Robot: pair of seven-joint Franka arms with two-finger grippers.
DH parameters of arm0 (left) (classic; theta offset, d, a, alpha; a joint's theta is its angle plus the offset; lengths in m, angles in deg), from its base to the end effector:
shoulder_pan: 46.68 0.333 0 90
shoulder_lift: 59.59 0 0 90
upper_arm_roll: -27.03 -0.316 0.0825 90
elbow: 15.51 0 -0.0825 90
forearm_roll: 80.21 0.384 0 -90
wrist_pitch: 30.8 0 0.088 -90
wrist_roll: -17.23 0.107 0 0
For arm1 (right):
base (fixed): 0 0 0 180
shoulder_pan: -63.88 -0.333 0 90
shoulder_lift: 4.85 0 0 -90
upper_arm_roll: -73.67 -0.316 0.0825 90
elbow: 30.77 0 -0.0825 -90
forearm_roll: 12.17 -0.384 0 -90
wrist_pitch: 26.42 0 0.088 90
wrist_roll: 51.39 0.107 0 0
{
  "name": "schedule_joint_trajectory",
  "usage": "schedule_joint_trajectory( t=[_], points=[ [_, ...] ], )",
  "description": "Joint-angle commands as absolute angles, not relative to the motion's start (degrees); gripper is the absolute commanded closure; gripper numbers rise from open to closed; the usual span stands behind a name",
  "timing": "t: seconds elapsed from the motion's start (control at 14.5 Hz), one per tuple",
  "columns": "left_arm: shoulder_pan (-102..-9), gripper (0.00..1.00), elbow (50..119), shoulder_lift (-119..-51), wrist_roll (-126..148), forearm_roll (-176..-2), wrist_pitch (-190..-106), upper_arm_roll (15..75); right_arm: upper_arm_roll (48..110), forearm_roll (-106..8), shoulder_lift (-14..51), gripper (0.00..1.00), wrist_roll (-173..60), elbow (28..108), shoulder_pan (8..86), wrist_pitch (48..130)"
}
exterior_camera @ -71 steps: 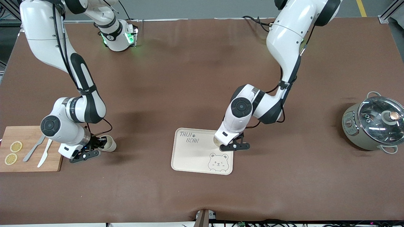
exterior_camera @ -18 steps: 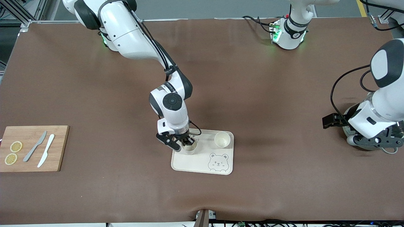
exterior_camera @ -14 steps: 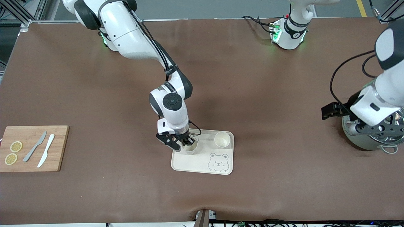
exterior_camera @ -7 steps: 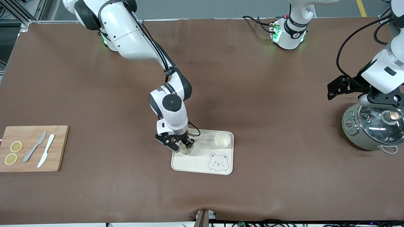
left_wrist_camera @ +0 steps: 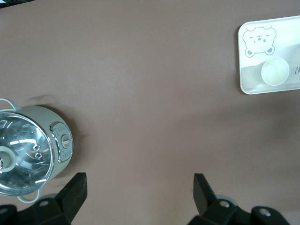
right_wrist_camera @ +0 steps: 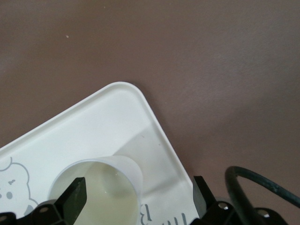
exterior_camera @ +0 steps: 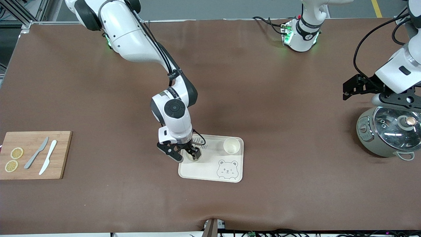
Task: Place white IKEA cup upright on tray with both arms
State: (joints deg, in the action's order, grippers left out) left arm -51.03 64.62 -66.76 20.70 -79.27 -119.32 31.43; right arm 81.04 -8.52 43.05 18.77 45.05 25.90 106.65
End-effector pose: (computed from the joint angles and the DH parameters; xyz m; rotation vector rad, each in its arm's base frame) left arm 0.5850 -0.0850 0.6318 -3.1180 0.3317 -0.0344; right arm 0.6417 0.4064 0.2515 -2.9462 0.9121 -0.3351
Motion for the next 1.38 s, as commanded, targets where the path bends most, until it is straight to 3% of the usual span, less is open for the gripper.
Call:
schedule_joint_trajectory(
  t=[0.0,0.83,1.11,1.31],
  points=[
    [-51.0,0.00,68.5,-62.9,20.2,-78.5,-119.3,32.0,80.0,-8.3,37.8,0.00,15.3,45.6,27.2,100.3],
    [-50.8,0.00,69.4,-62.1,19.7,-79.1,-116.7,33.4,80.3,-15.6,12.5,0.00,-2.1,47.5,32.8,66.7],
    [-50.7,0.00,69.3,-62.1,19.7,-79.1,-116.7,33.2,80.5,-16.1,-0.3,0.00,-15.2,53.0,39.5,56.8],
    [-50.8,0.00,69.4,-62.1,19.3,-79.0,-116.1,33.2,80.6,-16.0,-4.0,0.00,-30.9,53.5,50.3,51.8]
  ],
)
